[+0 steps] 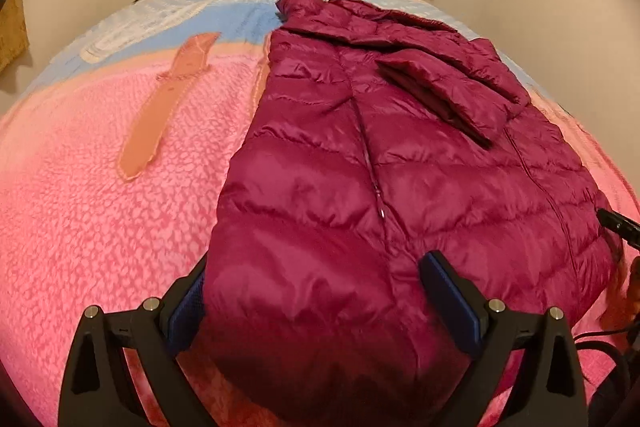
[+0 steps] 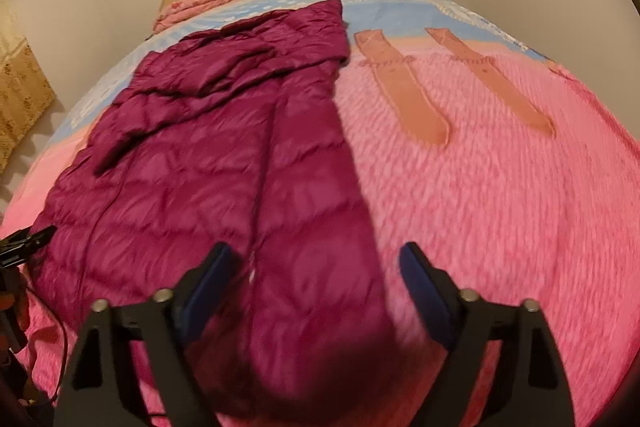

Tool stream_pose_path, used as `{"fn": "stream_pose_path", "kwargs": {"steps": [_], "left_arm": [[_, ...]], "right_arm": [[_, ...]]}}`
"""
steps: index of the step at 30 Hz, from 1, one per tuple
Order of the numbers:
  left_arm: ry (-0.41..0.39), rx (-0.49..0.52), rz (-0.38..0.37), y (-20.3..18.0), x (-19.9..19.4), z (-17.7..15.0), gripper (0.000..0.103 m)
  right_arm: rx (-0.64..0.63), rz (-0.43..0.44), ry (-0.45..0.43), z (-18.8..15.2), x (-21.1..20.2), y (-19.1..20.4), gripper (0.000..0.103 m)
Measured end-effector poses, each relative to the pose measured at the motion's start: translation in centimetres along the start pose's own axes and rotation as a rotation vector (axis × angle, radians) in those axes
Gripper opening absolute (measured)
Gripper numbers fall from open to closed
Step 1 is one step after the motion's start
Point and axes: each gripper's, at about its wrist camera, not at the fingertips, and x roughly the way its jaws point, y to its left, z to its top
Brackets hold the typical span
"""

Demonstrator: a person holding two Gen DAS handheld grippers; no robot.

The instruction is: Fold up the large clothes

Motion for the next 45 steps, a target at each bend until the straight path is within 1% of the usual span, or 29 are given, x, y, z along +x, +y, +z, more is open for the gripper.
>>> {"fn": "stream_pose_path", "kwargs": {"steps": [3,4,5,6,7,8,10,11,12,16,20,22,24,26,28,30,31,33,34,35,36,37,38,39,40,41,42,43,45], "left_arm": [[-0.012,-0.006,-0.026,0.1,-0.5,-0.5,0.098],[-0.019,-0.006,-0.036,0.1,-0.7,-0.6,0.094],[-0.029,-0.001,-0.027,0.0,-1.0,-0.7,0.082],[-0.034,0.018,0.003,-0.1,-1.3,-0.8,0.076],[-0.040,0.038,0.020,-0.2,-1.6,-0.9,0.065],[-0.044,0.042,0.016,-0.1,-1.8,-0.9,0.048],[-0.046,0.030,-0.014,0.3,-2.6,-0.8,0.024],[-0.051,0.025,-0.020,0.5,-3.1,-0.7,0.017],[-0.064,0.030,-0.033,0.5,-3.8,-0.6,0.015],[-0.105,0.070,-0.071,-0.2,-5.8,-0.3,0.008],[-0.220,0.039,-0.144,-0.2,-10.0,1.4,0.005],[-0.277,0.031,-0.190,-0.4,-12.9,2.5,0.005],[-0.359,0.036,-0.222,-0.7,-16.9,3.5,0.005],[-0.432,0.045,-0.244,-1.0,-20.2,4.0,0.005],[-0.494,0.067,-0.258,-1.2,-22.6,4.8,0.005],[-0.510,0.082,-0.242,-1.1,-22.8,6.1,0.005],[-0.506,0.083,-0.235,-0.9,-21.9,6.9,0.005],[-0.461,0.062,-0.210,-0.1,-19.0,8.4,0.005],[-0.412,0.022,-0.217,0.8,-16.8,9.3,0.005],[-0.382,-0.008,-0.233,1.3,-15.6,9.6,0.005],[-0.341,-0.056,-0.259,2.2,-13.8,9.9,0.005],[-0.317,-0.083,-0.266,2.7,-12.8,9.9,0.005],[-0.301,-0.105,-0.278,3.1,-11.9,9.6,0.005],[-0.297,-0.108,-0.288,3.3,-11.5,9.1,0.005],[-0.296,-0.103,-0.285,3.1,-11.6,8.4,0.005],[-0.291,-0.092,-0.281,3.0,-11.6,7.8,0.005],[-0.289,-0.088,-0.283,3.0,-11.7,7.4,0.005],[-0.286,-0.087,-0.284,3.1,-11.9,7.0,0.005],[-0.285,-0.090,-0.282,3.4,-12.3,6.4,0.005]], "right_arm": [[-0.012,0.013,-0.015,-1.5,-0.8,0.4,0.066],[-0.010,0.021,-0.018,-1.8,-1.0,0.5,0.056],[-0.008,0.039,-0.022,-2.1,-1.3,0.5,0.050],[-0.005,0.060,-0.022,-2.2,-1.4,0.5,0.035],[0.002,0.084,-0.021,-2.3,-1.5,0.4,0.026],[0.015,0.103,-0.023,-2.3,-1.5,0.3,0.024],[0.026,0.117,-0.036,-2.4,-1.7,0.4,0.018],[0.031,0.127,-0.048,-2.4,-2.0,0.5,0.017],[0.029,0.133,-0.061,-2.3,-2.4,0.6,0.015],[0.029,0.176,-0.125,-1.6,-4.8,0.9,0.014],[0.029,0.187,-0.171,-0.7,-6.8,1.3,0.013],[0.031,0.208,-0.202,-0.2,-8.7,1.5,0.012],[0.037,0.237,-0.244,0.4,-11.0,1.8,0.012],[0.018,0.260,-0.320,1.3,-14.3,2.2,0.011],[-0.018,0.265,-0.428,2.2,-18.5,2.7,0.009],[-0.035,0.263,-0.511,3.1,-21.0,2.8,0.005],[-0.040,0.251,-0.537,3.9,-21.6,2.7,0.005],[-0.044,0.221,-0.553,5.6,-20.9,2.6,0.005],[-0.028,0.213,-0.544,6.5,-19.9,2.5,0.005],[-0.015,0.213,-0.526,7.4,-18.4,2.3,0.005],[-0.022,0.193,-0.505,7.9,-17.2,2.5,0.006],[-0.038,0.142,-0.461,8.5,-15.5,2.6,0.007],[-0.023,0.138,-0.419,8.4,-14.5,2.5,0.011],[0.026,0.190,-0.364,8.1,-13.5,1.6,0.018],[0.061,0.234,-0.318,7.7,-12.5,1.0,0.040],[0.079,0.240,-0.268,6.7,-11.7,0.6,0.056],[0.084,0.222,-0.257,5.8,-11.5,0.3,0.081],[0.089,0.199,-0.248,4.5,-11.4,0.1,0.088],[0.072,0.194,-0.158,3.0,-10.3,0.3,0.088]]}}
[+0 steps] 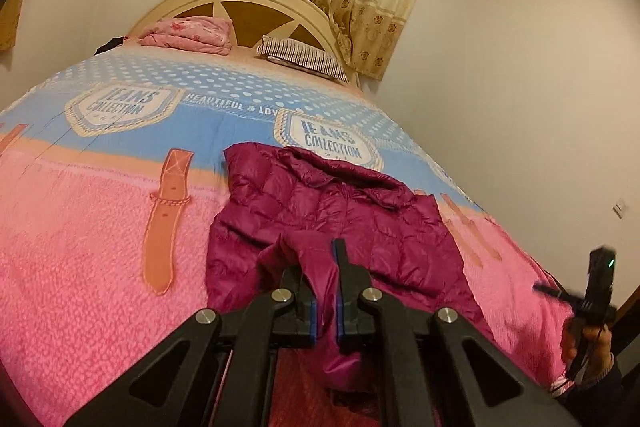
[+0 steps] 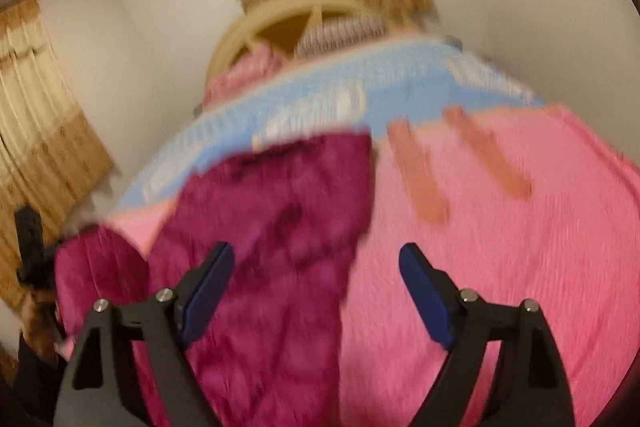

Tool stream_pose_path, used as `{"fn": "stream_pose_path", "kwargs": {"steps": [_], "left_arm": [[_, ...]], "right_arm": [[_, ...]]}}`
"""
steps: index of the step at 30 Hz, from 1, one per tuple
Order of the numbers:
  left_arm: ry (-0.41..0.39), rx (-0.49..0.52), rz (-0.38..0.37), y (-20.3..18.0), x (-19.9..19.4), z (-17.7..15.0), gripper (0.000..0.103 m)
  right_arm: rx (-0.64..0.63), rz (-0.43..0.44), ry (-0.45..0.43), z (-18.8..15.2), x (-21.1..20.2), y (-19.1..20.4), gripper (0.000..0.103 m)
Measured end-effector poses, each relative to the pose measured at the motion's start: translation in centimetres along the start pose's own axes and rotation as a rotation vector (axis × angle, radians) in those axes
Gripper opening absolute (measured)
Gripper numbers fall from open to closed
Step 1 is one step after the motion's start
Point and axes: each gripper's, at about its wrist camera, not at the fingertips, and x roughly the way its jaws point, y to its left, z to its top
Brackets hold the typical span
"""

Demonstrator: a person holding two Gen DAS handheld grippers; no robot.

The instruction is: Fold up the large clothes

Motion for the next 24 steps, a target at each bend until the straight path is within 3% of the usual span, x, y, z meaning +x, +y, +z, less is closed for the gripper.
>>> {"fn": "stream_pose_path", "kwargs": {"steps": [5,14,15,16,18,21,24], "left_arm": [[-0.011,-0.002,0.001,0.2,-1.3,-0.4,0.005],[0.008,0.004,0.024,0.8,-2.0,-2.1,0.005],[0.013,0.003,0.026,0.9,-2.0,-2.2,0.005],[0.016,0.000,0.023,1.0,-2.0,-2.3,0.005],[0.012,-0.003,0.019,1.0,-2.4,-2.4,0.005],[-0.019,-0.019,-0.012,0.7,-3.4,-1.6,0.005],[-0.051,-0.003,-0.030,-0.1,-3.6,0.3,0.005]], "right_arm": [[-0.010,-0.019,0.208,-4.4,1.3,0.5,0.088],[0.150,0.043,0.413,-11.0,2.7,-0.5,0.088],[0.178,0.064,0.440,-11.8,3.0,-0.6,0.080],[0.199,0.094,0.452,-12.3,3.1,-0.6,0.053],[0.189,0.150,0.461,-12.6,3.0,-0.2,0.012],[0.172,0.201,0.346,-10.8,0.7,0.5,0.008],[0.163,0.234,0.169,-6.0,-2.9,0.2,0.007]]}}
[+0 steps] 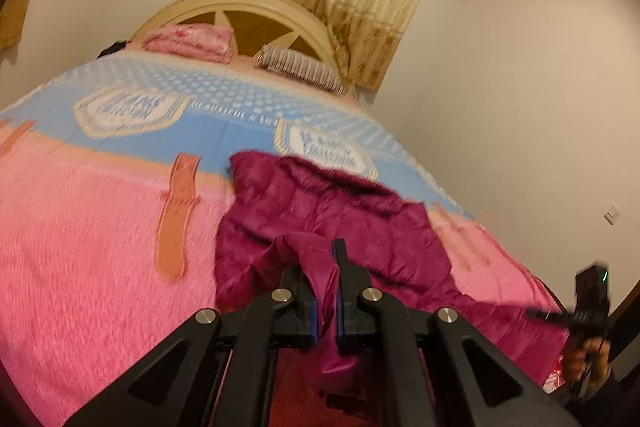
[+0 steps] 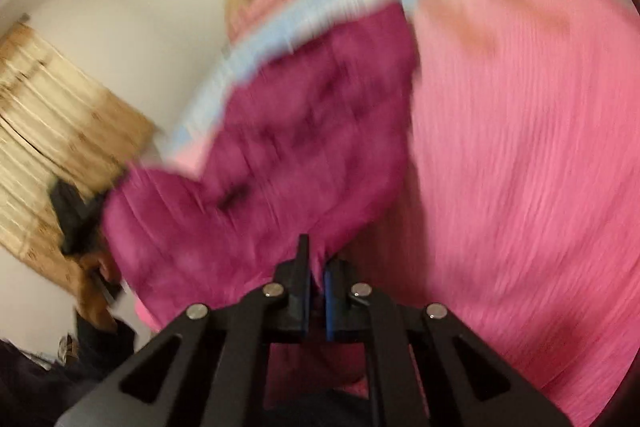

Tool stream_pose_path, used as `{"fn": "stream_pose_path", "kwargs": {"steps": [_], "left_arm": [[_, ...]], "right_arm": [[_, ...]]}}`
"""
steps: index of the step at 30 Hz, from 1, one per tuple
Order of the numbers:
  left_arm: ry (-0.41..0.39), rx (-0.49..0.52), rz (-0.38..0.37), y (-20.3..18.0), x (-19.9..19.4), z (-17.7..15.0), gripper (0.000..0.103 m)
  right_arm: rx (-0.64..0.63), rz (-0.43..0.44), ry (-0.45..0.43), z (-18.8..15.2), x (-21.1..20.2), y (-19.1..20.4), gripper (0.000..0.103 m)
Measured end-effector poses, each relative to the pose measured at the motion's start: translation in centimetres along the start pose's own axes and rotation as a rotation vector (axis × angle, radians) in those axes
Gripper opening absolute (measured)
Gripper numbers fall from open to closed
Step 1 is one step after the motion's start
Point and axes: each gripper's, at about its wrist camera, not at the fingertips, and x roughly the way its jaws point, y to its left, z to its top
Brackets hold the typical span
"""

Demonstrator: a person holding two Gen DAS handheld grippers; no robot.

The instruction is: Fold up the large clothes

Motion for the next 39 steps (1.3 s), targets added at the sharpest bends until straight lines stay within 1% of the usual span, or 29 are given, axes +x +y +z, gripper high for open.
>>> {"fn": "stream_pose_path", "kwargs": {"steps": [2,5,6,8,10,11,12,13,15,18,20,22,24,25,27,28,29,30,31,32,33,35,36,37,38,39], "left_arm": [[-0.015,0.015,-0.005,-0.3,1.0,1.6,0.005],[-0.023,0.011,0.009,0.5,4.3,4.5,0.005],[-0.024,0.016,0.024,0.9,5.5,5.4,0.005],[-0.025,0.039,0.068,1.5,7.5,6.6,0.005],[0.005,0.030,0.093,2.9,10.7,7.8,0.005],[0.013,0.026,0.102,3.4,11.6,8.0,0.005],[0.035,0.021,0.104,4.1,13.2,8.3,0.005],[0.050,0.021,0.110,4.7,14.4,8.4,0.005],[0.073,0.018,0.148,5.9,17.0,8.5,0.005],[0.098,0.001,0.187,7.6,19.9,8.6,0.006],[0.123,-0.047,0.179,9.0,21.3,8.8,0.007],[0.133,-0.074,0.177,9.6,22.1,9.1,0.009],[0.129,-0.075,0.197,9.6,22.6,9.6,0.014],[0.123,-0.069,0.203,9.5,22.7,9.8,0.020],[0.077,-0.044,0.234,9.0,22.6,10.4,0.047],[0.038,-0.031,0.270,8.8,22.5,10.9,0.081],[0.004,-0.025,0.305,8.9,22.5,11.2,0.094],[-0.018,-0.026,0.322,8.9,22.6,11.4,0.094],[-0.023,-0.031,0.328,9.1,23.0,11.5,0.094],[-0.011,-0.041,0.334,9.2,23.5,11.6,0.094],[0.003,-0.048,0.347,9.2,24.0,11.5,0.094],[0.008,-0.025,0.382,8.5,24.7,11.1,0.094],[0.012,-0.009,0.395,8.2,25.0,11.0,0.094],[0.017,0.015,0.435,7.6,25.4,10.6,0.094],[0.020,0.028,0.491,7.4,25.6,10.4,0.094],[0.023,0.031,0.525,7.4,25.6,10.3,0.094]], "right_arm": [[-0.045,0.013,-0.079,3.5,-2.0,1.2,0.007],[-0.108,-0.012,-0.155,8.5,-2.1,2.5,0.007],[-0.109,-0.017,-0.166,9.6,-1.4,2.8,0.007],[-0.107,-0.047,-0.193,12.9,0.1,2.6,0.007],[-0.085,-0.073,-0.208,15.1,2.8,2.3,0.007],[-0.075,-0.091,-0.215,16.2,3.6,1.9,0.007],[-0.071,-0.113,-0.222,17.4,4.6,1.6,0.007],[-0.058,-0.119,-0.223,18.2,5.5,1.3,0.007],[-0.052,-0.146,-0.213,20.3,7.6,0.7,0.007],[-0.054,-0.203,-0.191,22.2,10.7,-0.5,0.007],[-0.015,-0.215,-0.164,23.2,12.8,-2.3,0.007],[0.017,-0.214,-0.147,23.7,14.0,-3.8,0.007],[0.048,-0.199,-0.126,24.0,15.5,-5.3,0.007],[0.053,-0.204,-0.119,24.3,16.1,-5.8,0.007],[0.054,-0.208,-0.114,24.5,17.2,-6.5,0.007],[0.055,-0.215,-0.115,24.7,17.7,-6.9,0.007],[0.059,-0.219,-0.117,24.9,17.9,-7.2,0.007],[0.073,-0.219,-0.122,25.2,18.3,-7.6,0.007],[0.087,-0.212,-0.127,25.5,18.5,-8.1,0.008],[0.101,-0.204,-0.138,25.9,18.6,-8.5,0.009],[0.106,-0.201,-0.148,26.3,18.6,-8.6,0.013],[0.114,-0.194,-0.170,27.1,18.8,-8.6,0.025],[0.121,-0.180,-0.177,27.6,19.0,-8.6,0.039],[0.129,-0.156,-0.184,27.9,18.8,-8.5,0.053],[0.135,-0.142,-0.199,28.2,18.6,-8.3,0.060],[0.134,-0.149,-0.218,28.5,18.6,-8.1,0.072]]}}
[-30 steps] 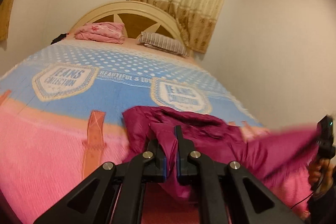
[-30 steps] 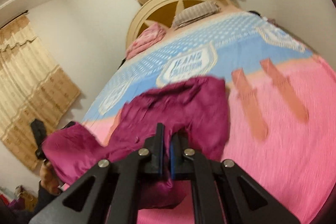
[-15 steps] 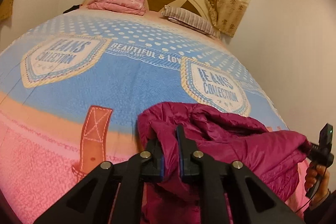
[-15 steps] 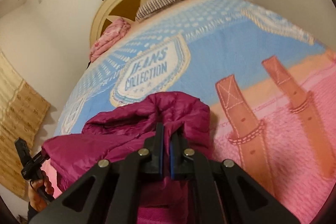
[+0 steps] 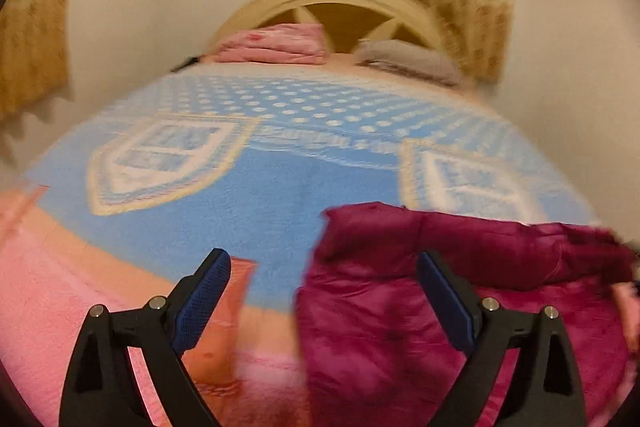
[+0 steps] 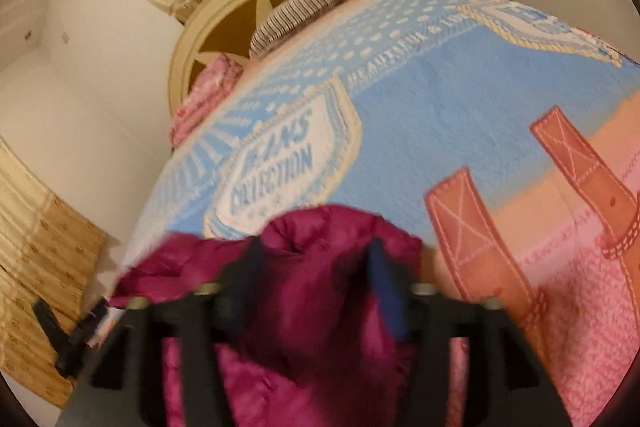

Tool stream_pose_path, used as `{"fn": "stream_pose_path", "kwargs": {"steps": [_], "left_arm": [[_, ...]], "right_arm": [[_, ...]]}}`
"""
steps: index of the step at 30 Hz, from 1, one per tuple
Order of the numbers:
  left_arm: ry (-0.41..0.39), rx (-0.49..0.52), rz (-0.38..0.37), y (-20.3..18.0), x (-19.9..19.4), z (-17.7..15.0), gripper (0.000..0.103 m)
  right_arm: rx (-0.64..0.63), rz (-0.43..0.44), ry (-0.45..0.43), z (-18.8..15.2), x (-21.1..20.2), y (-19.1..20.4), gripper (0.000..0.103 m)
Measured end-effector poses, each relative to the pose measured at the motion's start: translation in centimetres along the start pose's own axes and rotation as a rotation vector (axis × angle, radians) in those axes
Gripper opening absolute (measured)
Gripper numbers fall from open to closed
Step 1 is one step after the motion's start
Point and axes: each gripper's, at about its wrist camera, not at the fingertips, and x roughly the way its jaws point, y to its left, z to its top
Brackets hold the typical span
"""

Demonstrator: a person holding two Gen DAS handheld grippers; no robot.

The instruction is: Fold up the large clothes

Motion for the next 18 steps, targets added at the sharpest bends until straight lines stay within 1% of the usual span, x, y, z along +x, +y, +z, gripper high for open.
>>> {"fn": "stream_pose_path", "kwargs": {"steps": [1,2,3,4,6,7,9,10,11,12,14,16,18], "left_arm": [[-0.001,-0.001,0.011,-0.1,-0.1,0.0,0.094],[-0.015,-0.003,0.027,-0.1,-0.5,0.0,0.094],[-0.045,0.006,0.054,-0.5,-1.5,0.2,0.094],[-0.064,0.016,0.060,-0.8,-2.0,0.2,0.094],[-0.123,0.079,0.080,-2.9,-3.9,0.3,0.094],[-0.137,0.099,0.079,-3.8,-4.3,0.4,0.094],[-0.153,0.156,0.048,-6.5,-5.0,0.1,0.094],[-0.156,0.173,0.039,-7.4,-4.7,0.2,0.094],[-0.158,0.210,0.013,-8.8,-4.4,-0.3,0.094],[-0.160,0.230,0.007,-9.5,-3.9,-0.7,0.094],[-0.145,0.248,0.021,-10.3,-2.4,-1.3,0.094],[-0.075,0.209,0.028,-9.8,0.5,-1.6,0.094],[-0.002,0.146,0.018,-8.8,2.9,-2.2,0.094]], "right_arm": [[-0.005,-0.016,-0.036,0.3,-0.6,0.3,0.081],[-0.010,-0.021,-0.060,0.6,-1.1,0.6,0.082],[-0.015,-0.024,-0.071,0.7,-1.5,0.9,0.082],[-0.025,-0.041,-0.085,0.7,-2.0,1.4,0.082],[-0.064,-0.113,-0.120,0.3,-2.8,2.8,0.082],[-0.089,-0.145,-0.134,-0.3,-3.0,3.9,0.082],[-0.147,-0.141,-0.122,-1.6,-2.4,6.3,0.083],[-0.192,-0.143,-0.096,-2.6,-1.5,7.9,0.083],[-0.236,-0.151,-0.076,-3.8,-0.6,9.5,0.083],[-0.267,-0.141,-0.065,-4.8,0.1,10.6,0.083],[-0.352,-0.130,-0.033,-7.0,2.2,12.9,0.082],[-0.407,-0.150,-0.015,-8.3,4.1,13.7,0.082],[-0.419,-0.184,0.016,-8.9,5.7,13.2,0.082]]}}
